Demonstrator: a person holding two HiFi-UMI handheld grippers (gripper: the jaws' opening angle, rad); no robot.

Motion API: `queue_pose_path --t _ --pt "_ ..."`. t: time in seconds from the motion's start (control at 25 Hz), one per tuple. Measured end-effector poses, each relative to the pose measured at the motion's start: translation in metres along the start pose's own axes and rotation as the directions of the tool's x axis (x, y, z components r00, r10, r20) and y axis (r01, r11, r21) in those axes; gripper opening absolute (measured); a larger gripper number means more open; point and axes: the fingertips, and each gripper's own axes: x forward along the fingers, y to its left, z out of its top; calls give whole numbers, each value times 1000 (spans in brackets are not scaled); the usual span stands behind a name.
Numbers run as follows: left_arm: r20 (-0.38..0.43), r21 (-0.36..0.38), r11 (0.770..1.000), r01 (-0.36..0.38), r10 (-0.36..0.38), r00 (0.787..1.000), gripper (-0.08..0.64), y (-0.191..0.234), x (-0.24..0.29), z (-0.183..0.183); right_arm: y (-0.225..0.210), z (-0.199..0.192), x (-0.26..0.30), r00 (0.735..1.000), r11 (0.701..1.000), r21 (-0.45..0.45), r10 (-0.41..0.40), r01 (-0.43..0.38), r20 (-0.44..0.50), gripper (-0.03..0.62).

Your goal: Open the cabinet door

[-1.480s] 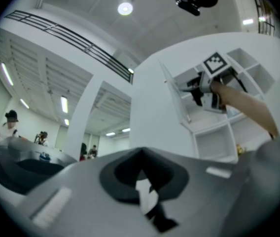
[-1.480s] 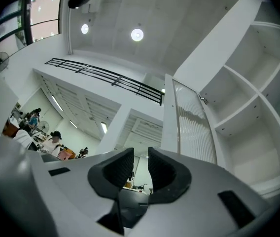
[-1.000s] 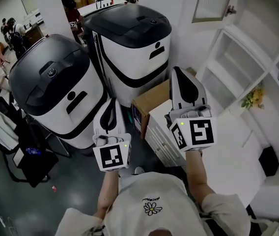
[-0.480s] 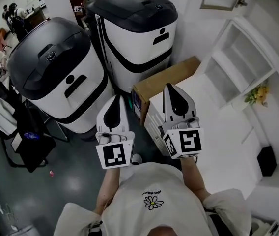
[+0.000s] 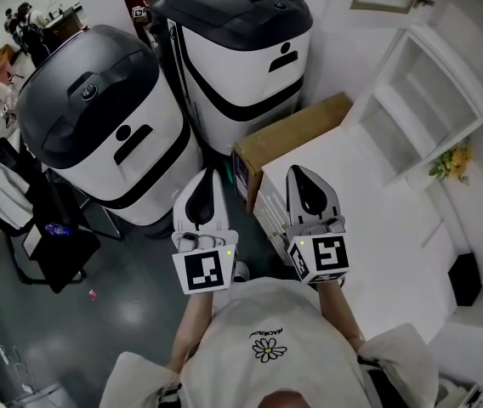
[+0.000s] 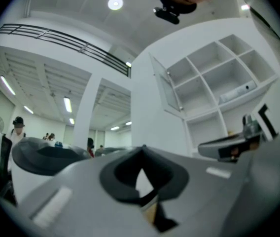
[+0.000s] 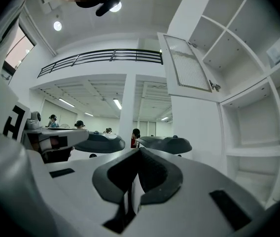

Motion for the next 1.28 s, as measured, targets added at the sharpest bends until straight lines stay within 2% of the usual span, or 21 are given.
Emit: queue_pose_path --t 1.28 --pt "-12 15 1000 14 -13 1000 6 8 13 -2 -5 3 13 1000 999 24 -23 23 11 -2"
